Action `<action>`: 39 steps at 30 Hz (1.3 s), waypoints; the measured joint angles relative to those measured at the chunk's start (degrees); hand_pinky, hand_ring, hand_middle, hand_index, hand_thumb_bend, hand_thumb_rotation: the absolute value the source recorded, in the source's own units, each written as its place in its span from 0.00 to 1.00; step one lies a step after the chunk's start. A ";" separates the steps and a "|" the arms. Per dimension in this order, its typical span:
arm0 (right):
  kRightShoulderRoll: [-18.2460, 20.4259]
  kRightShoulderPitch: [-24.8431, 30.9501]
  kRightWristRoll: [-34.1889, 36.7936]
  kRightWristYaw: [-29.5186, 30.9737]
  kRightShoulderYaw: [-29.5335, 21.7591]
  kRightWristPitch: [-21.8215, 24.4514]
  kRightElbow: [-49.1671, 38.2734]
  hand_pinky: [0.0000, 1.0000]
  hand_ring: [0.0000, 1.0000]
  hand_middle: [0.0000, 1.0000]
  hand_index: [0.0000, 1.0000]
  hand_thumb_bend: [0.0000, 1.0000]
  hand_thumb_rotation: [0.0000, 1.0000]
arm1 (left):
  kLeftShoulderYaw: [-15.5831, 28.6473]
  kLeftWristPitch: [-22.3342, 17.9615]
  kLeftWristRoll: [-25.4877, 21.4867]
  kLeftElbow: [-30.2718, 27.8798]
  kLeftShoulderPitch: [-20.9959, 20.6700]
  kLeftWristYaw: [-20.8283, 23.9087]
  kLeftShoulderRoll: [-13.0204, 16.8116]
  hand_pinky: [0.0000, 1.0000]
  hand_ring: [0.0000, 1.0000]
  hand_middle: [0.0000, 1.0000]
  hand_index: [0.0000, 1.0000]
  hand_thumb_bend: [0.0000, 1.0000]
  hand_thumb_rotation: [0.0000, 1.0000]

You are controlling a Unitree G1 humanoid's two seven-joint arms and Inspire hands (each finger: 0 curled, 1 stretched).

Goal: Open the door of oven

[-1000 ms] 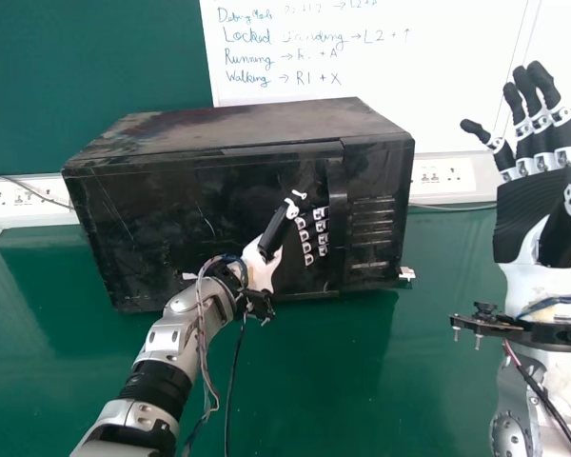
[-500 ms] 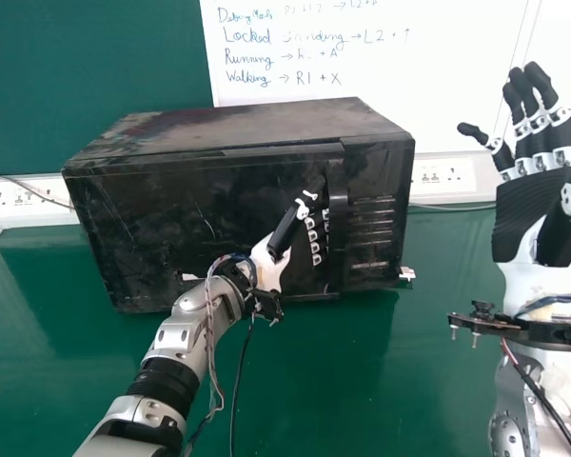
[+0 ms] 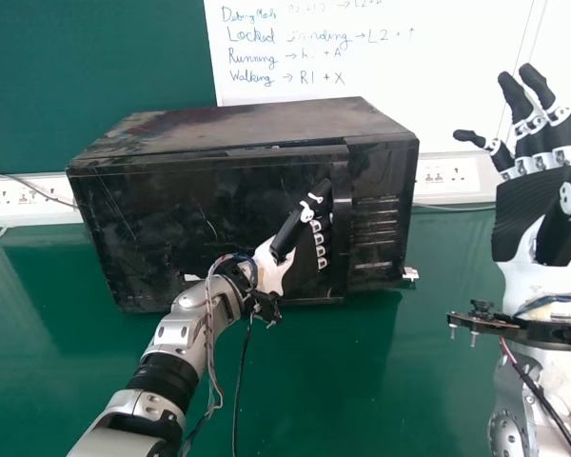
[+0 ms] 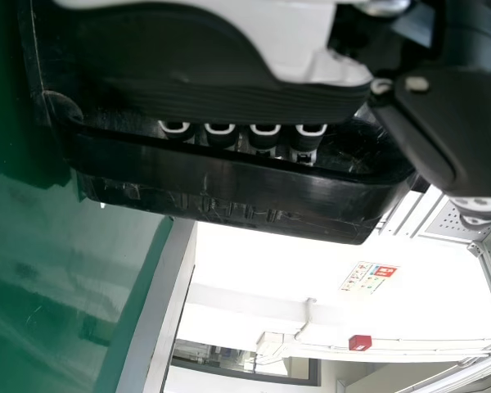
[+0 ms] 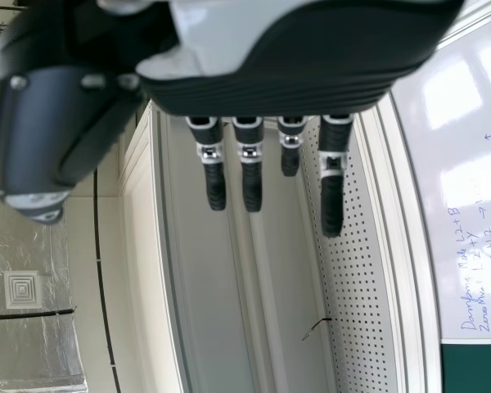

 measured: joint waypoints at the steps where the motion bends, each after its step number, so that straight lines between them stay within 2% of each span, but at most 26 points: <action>1: 0.00 0.00 -0.01 0.00 0.00 -0.01 0.00 0.78 0.92 0.92 0.87 1.00 1.00 | 0.01 0.00 0.00 0.18 -0.11 -0.06 0.00 0.56 0.75 0.85 0.87 0.91 0.75; 18: -0.02 -0.10 0.78 0.19 -0.02 -0.01 0.01 0.75 0.86 0.90 0.86 1.00 1.00 | 0.05 -0.76 0.09 1.54 -0.78 -0.66 0.01 0.48 0.66 0.80 0.83 0.93 0.75; 21: -0.02 -0.10 0.76 0.18 0.00 0.01 0.01 0.73 0.85 0.89 0.86 1.00 1.00 | 0.05 -0.73 0.06 1.40 -0.75 -0.75 -0.03 0.46 0.64 0.78 0.83 0.94 0.74; 27: 0.00 -0.12 1.20 0.22 0.12 0.06 0.01 0.66 0.79 0.86 0.85 1.00 1.00 | 0.01 -0.72 -0.02 1.12 -0.58 -2.72 0.12 0.42 0.61 0.75 0.82 0.91 0.76; 33: 0.01 -0.17 1.72 0.24 0.11 0.18 0.01 0.63 0.76 0.83 0.84 1.00 1.00 | -1.34 -0.42 0.31 -3.63 1.93 -2.94 0.12 0.41 0.60 0.73 0.78 0.83 0.79; 39: 0.03 -0.19 1.70 0.14 0.09 0.44 0.01 0.60 0.73 0.82 0.83 1.00 1.00 | -2.19 2.50 0.29 -9.01 4.14 -2.41 0.11 0.39 0.59 0.73 0.79 0.81 0.78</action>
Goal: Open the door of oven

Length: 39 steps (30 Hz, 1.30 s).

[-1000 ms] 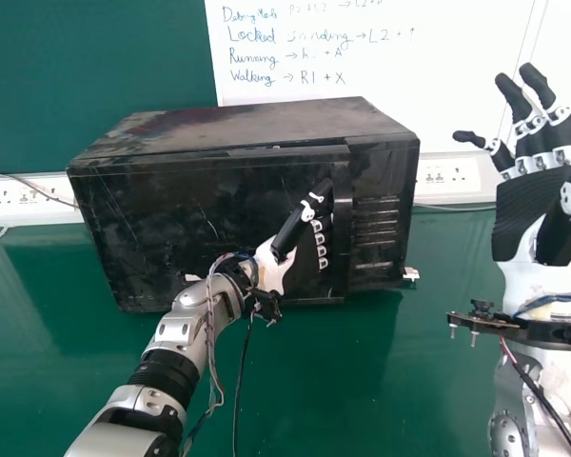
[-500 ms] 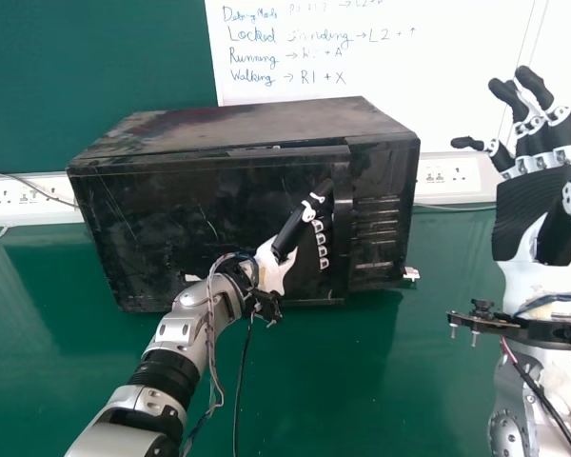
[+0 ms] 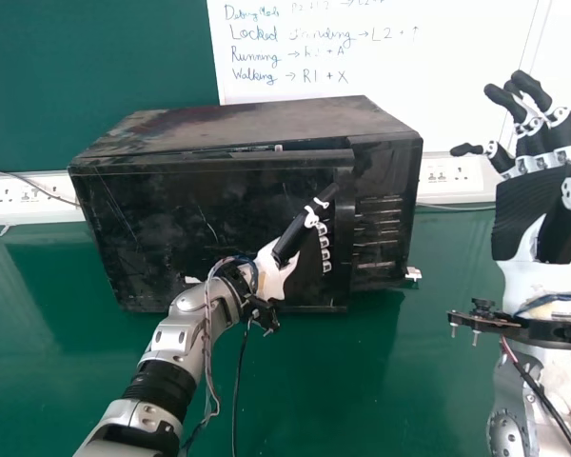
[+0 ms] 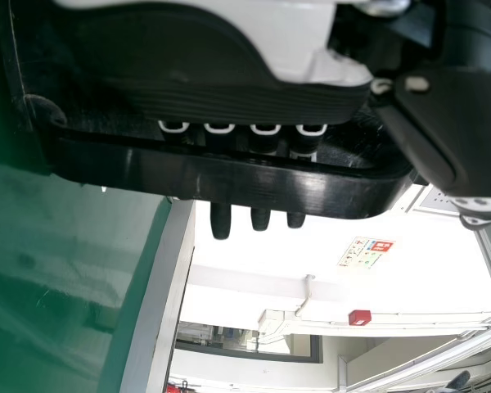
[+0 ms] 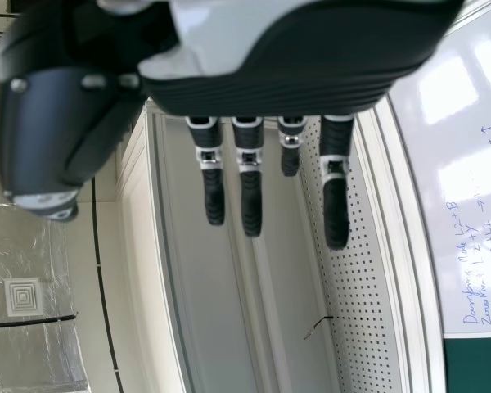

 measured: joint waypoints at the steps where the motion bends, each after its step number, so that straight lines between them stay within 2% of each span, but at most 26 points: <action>1: 0.00 0.00 -0.01 -0.03 0.00 0.03 0.00 0.59 0.72 0.81 0.83 1.00 1.00 | -0.06 0.44 0.00 -0.68 0.28 0.05 0.01 0.39 0.58 0.73 0.79 0.80 0.78; 7: 0.00 -0.02 -0.24 -0.44 -0.04 0.22 0.02 0.55 0.68 0.78 0.82 1.00 1.00 | -0.89 2.82 0.00 -4.85 1.97 1.08 0.10 0.37 0.56 0.71 0.78 0.80 0.79; 16: 0.01 -0.87 -0.24 -0.88 -0.13 0.35 0.53 0.51 0.63 0.74 0.79 1.00 1.00 | -1.24 4.26 -0.46 -9.96 5.13 1.03 0.22 0.32 0.50 0.67 0.78 0.80 0.81; 21: 0.01 -1.08 -0.18 -0.93 -0.13 0.35 0.59 0.50 0.61 0.73 0.78 1.00 1.00 | -1.19 4.92 -0.93 -12.69 6.97 1.13 0.35 0.28 0.44 0.62 0.75 0.79 0.83; 30: 0.00 -1.11 0.10 -0.53 -0.30 0.34 0.63 0.49 0.59 0.72 0.76 1.00 1.00 | -1.22 4.99 -1.36 -17.57 9.88 0.68 1.38 0.24 0.37 0.59 0.68 0.78 0.83; 39: -0.02 -1.39 0.08 -0.53 -0.60 0.34 1.26 0.47 0.59 0.71 0.74 1.00 1.00 | -1.01 7.02 -5.19 -24.71 13.82 -0.03 3.21 0.23 0.34 0.57 0.68 0.76 0.80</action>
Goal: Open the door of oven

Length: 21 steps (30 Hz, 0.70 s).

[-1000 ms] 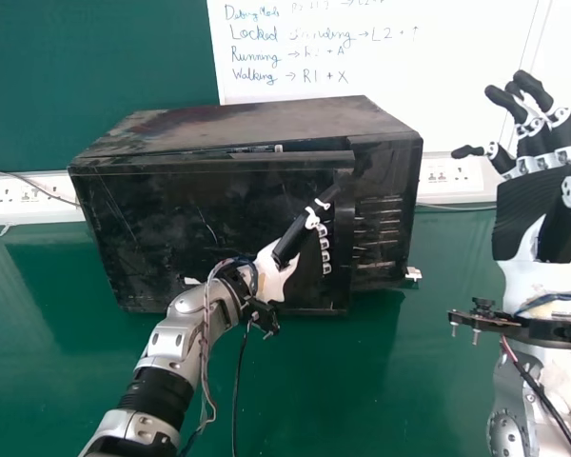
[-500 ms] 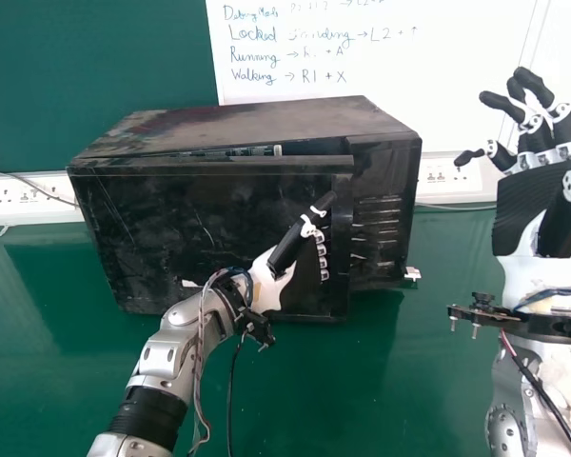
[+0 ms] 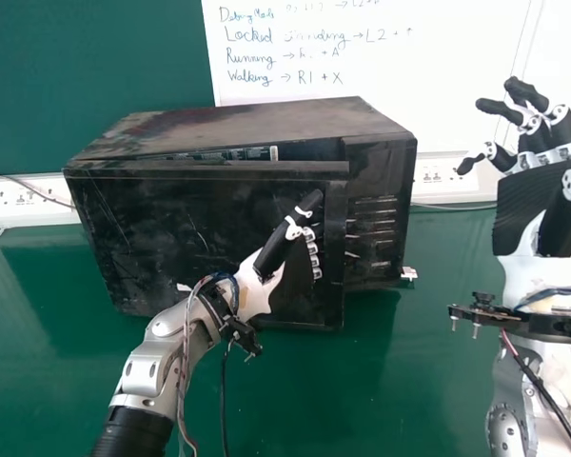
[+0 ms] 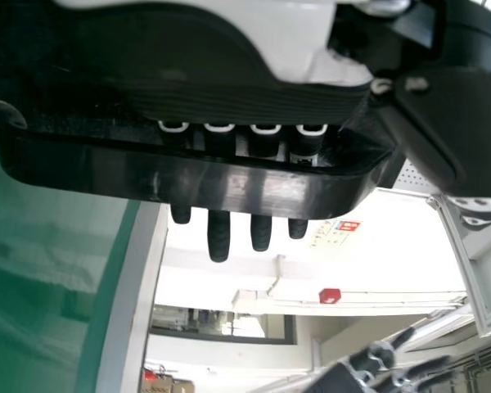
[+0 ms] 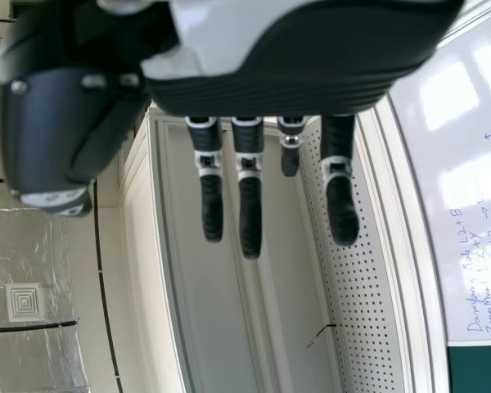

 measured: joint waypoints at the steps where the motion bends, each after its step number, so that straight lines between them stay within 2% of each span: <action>1: 0.00 -0.01 -0.01 0.00 -0.03 0.00 0.04 0.47 0.59 0.71 0.74 1.00 1.00 | 0.02 0.34 -0.31 -1.02 0.49 -0.05 0.27 0.24 0.33 0.57 0.68 0.76 0.80; 10: 0.02 -0.17 -0.19 -0.54 -0.06 0.19 0.02 0.47 0.59 0.71 0.73 1.00 1.00 | 0.26 3.39 -6.52 -8.94 6.77 -3.26 2.28 0.22 0.31 0.54 0.64 0.76 0.78; 12: 0.02 -0.28 -0.26 -0.60 -0.06 0.20 0.02 0.47 0.59 0.71 0.73 1.00 1.00 | 0.25 4.04 -7.37 -10.98 8.30 -4.28 2.80 0.23 0.31 0.54 0.63 0.74 0.78; 17: 0.00 -0.70 -0.28 -0.62 -0.14 0.20 0.30 0.47 0.59 0.71 0.73 1.00 1.00 | -0.27 4.39 -8.95 -13.91 10.43 -7.14 4.63 0.24 0.31 0.56 0.63 0.79 0.73; 21: 0.00 -0.85 -0.30 -0.63 -0.34 0.19 0.69 0.47 0.59 0.71 0.73 1.00 1.00 | -0.83 5.46 -9.47 -16.59 11.80 -7.55 5.30 0.24 0.32 0.55 0.63 0.79 0.69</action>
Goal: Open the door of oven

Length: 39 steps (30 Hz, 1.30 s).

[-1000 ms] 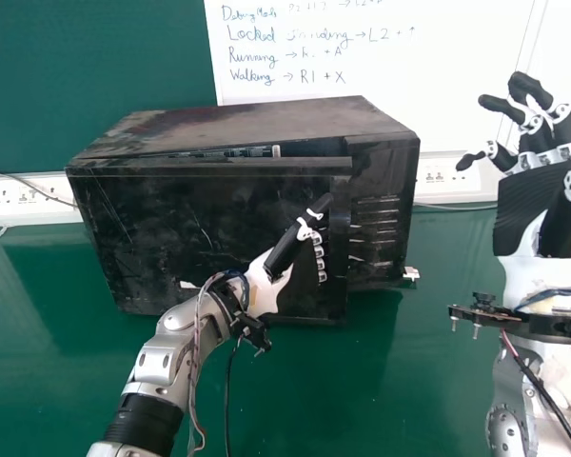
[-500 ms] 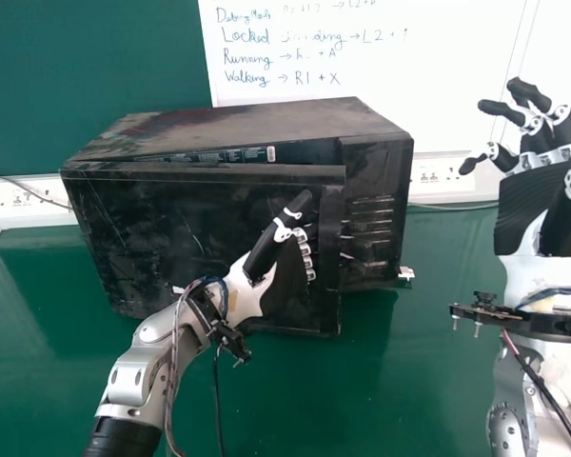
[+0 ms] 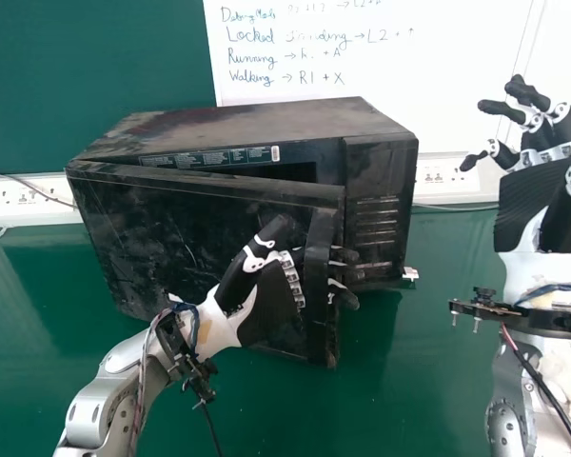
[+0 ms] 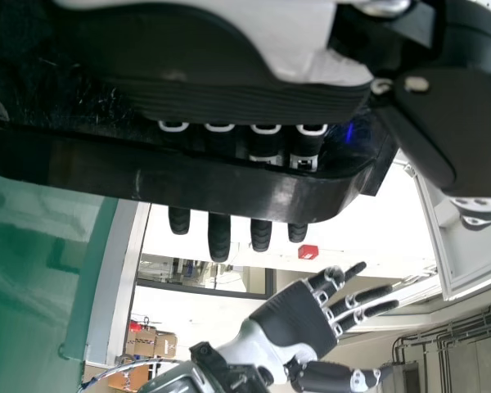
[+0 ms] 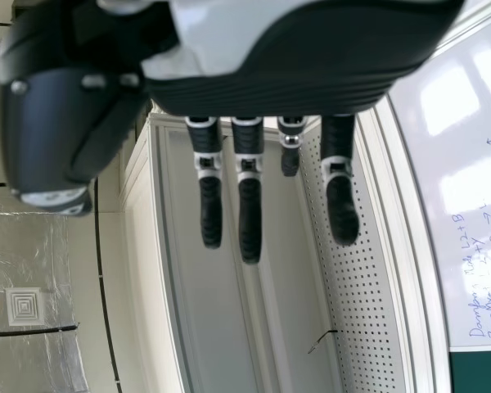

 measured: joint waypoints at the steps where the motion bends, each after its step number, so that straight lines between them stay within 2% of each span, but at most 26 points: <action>1: -0.01 -0.03 0.02 0.01 -0.10 -0.01 0.09 0.47 0.59 0.71 0.73 1.00 1.00 | -0.08 0.78 -0.33 -0.64 0.36 -0.01 0.18 0.24 0.32 0.55 0.63 0.79 0.69; 7: -0.05 -0.12 0.23 0.32 -0.29 -0.25 0.53 0.47 0.59 0.71 0.73 1.00 1.00 | -0.33 4.49 -2.41 -3.67 1.28 -0.43 1.55 0.23 0.31 0.55 0.62 0.79 0.68; 8: -0.05 -0.15 0.25 0.33 -0.31 -0.28 0.58 0.47 0.59 0.71 0.73 1.00 1.00 | -0.35 5.12 -2.54 -4.50 1.52 -0.40 1.86 0.22 0.30 0.56 0.62 0.79 0.65; 9: -0.05 -0.18 0.25 0.33 -0.33 -0.29 0.59 0.47 0.59 0.71 0.73 1.00 1.00 | -0.33 6.55 -3.47 -5.45 1.72 -0.34 2.51 0.21 0.29 0.56 0.62 0.78 0.62; 11: -0.05 -0.20 0.25 0.32 -0.35 -0.30 0.59 0.46 0.59 0.71 0.73 1.00 1.00 | -0.29 8.54 -4.93 -7.24 2.12 -1.01 4.19 0.21 0.28 0.54 0.62 0.78 0.62; 12: -0.05 -0.25 0.24 0.32 -0.33 -0.30 0.60 0.46 0.59 0.71 0.73 1.00 1.00 | -0.26 8.80 -5.70 -7.69 2.39 -1.82 4.98 0.21 0.29 0.54 0.63 0.76 0.63; 17: -0.05 -0.47 0.30 0.35 -0.35 -0.32 0.82 0.47 0.59 0.70 0.73 1.00 1.00 | 0.25 6.08 -8.00 -8.42 4.78 -8.19 6.76 0.25 0.35 0.52 0.63 0.69 0.63; 19: -0.05 -0.70 0.41 0.47 -0.36 -0.36 1.07 0.47 0.59 0.71 0.73 1.00 1.00 | 0.53 4.34 -8.61 -8.59 5.59 -11.31 7.82 0.29 0.36 0.48 0.64 0.66 0.57; 22: -0.06 -0.96 0.46 0.77 -0.39 -0.58 1.49 0.47 0.59 0.71 0.73 1.00 1.00 | 0.99 4.31 -10.30 -8.57 6.08 -13.69 9.18 0.28 0.33 0.43 0.64 0.65 0.53; 25: -0.06 -1.12 0.44 0.78 -0.40 -0.75 1.80 0.46 0.59 0.71 0.73 1.00 1.00 | 1.74 4.42 -11.38 -8.55 6.31 -15.53 10.65 0.27 0.36 0.45 0.63 0.63 0.55; 27: -0.06 -1.14 0.44 0.77 -0.40 -0.78 1.80 0.46 0.59 0.71 0.73 1.00 1.00 | 2.11 2.29 -11.11 -7.99 6.55 -17.44 11.16 0.26 0.37 0.47 0.65 0.60 0.56; 29: -0.05 -1.17 0.43 0.77 -0.37 -0.81 1.80 0.46 0.59 0.71 0.73 1.00 1.00 | 2.64 0.42 -11.09 -6.69 6.61 -20.63 11.93 0.30 0.42 0.50 0.67 0.62 0.54; 31: -0.04 -1.19 0.37 0.77 -0.34 -0.87 1.80 0.47 0.59 0.71 0.73 1.00 1.00 | 3.25 0.39 -11.79 -6.03 6.78 -22.81 12.95 0.35 0.45 0.53 0.67 0.63 0.48; 33: -0.03 -1.23 0.21 0.75 -0.33 -0.94 1.80 0.47 0.60 0.71 0.74 1.00 1.00 | 4.20 0.89 -12.98 -5.96 7.51 -24.46 14.05 0.36 0.45 0.53 0.64 0.66 0.45; 36: -0.06 -1.28 0.21 0.75 -0.40 -0.97 1.79 0.47 0.60 0.71 0.74 1.00 1.00 | 5.45 1.75 -13.69 -6.73 8.10 -26.08 16.65 0.36 0.47 0.55 0.68 0.64 0.47; 39: -0.08 -1.30 0.19 0.74 -0.48 -0.98 1.79 0.47 0.60 0.71 0.73 1.00 1.00 | 7.00 2.68 -14.88 -7.15 8.80 -28.14 19.23 0.37 0.49 0.57 0.69 0.70 0.47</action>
